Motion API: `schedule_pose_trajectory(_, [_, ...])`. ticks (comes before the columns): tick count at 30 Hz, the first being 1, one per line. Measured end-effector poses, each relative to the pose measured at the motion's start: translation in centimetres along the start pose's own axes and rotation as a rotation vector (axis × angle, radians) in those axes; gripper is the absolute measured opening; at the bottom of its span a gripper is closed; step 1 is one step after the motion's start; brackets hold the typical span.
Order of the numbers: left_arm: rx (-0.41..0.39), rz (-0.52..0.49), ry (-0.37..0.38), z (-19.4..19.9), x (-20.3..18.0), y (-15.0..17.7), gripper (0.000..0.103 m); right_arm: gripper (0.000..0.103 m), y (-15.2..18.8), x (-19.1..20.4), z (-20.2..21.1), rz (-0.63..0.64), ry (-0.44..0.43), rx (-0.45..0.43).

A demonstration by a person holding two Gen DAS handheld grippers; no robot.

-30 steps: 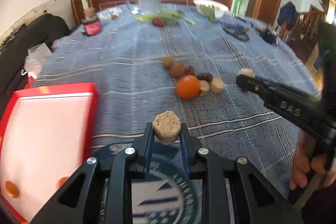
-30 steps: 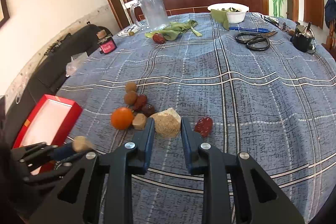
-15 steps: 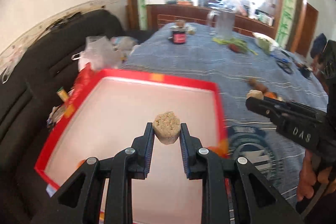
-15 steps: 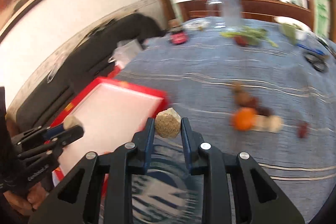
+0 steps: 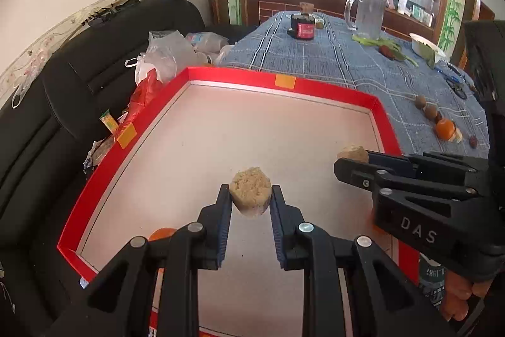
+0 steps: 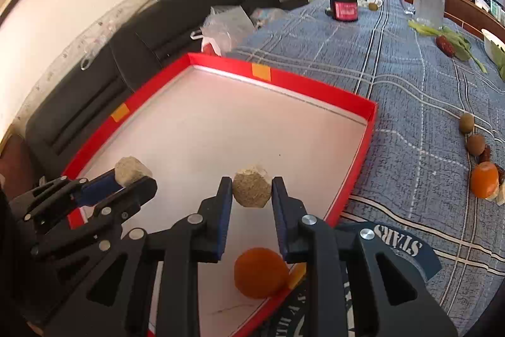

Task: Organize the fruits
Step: 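Carry both cakes into the red tray and open both grippers, then grasp a red date with the right gripper while the left grasps an orange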

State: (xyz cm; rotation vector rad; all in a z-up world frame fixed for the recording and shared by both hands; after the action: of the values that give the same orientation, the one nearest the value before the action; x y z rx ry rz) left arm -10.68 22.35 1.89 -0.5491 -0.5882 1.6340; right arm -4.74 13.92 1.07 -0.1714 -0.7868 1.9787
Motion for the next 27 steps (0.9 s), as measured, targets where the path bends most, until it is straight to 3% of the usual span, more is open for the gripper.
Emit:
schedule_pose_trajectory(8, [0.032,-0.001,-0.027,-0.9,0.3,0.5,0.024,0.028,-0.1,0.4,-0.9,0.023,0.024,0.034])
schedule_pose_trajectory(12, [0.038,0.022,-0.050,-0.7,0.8,0.4,0.045,0.033,-0.3,0.2,-0.9,0.019,0.011,0.056])
schedule_pose_trajectory(15, [0.024,0.039,-0.072,-0.2,1.3,0.1,0.063,0.043,-0.6,-0.6,0.3,-0.010,-0.020,0.021])
schedule_pose_trajectory(20, [0.008,0.054,-0.081,0.4,1.0,-0.4,0.067,0.051,-1.2,-3.2,3.2,-0.059,-0.019,-0.071])
schedule_pose_trajectory(27, [0.001,-0.008,-0.061,0.7,-2.2,-1.4,0.069,0.052,-0.7,-9.6,5.7,-0.169,0.030,-0.121])
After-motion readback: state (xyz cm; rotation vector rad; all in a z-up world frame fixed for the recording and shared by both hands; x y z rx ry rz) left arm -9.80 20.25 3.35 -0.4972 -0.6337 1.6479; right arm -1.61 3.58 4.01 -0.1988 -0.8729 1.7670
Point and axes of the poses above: each gripper's, at about its wrist camera, not at the fingertips, and z roughly against the way its jaws point, x to its left, y to its underside, the point moved 3 cm from there along -z, roughly the way its jaws point, and after that the axes turned 6 degrees about y, right-handed, at the moved point
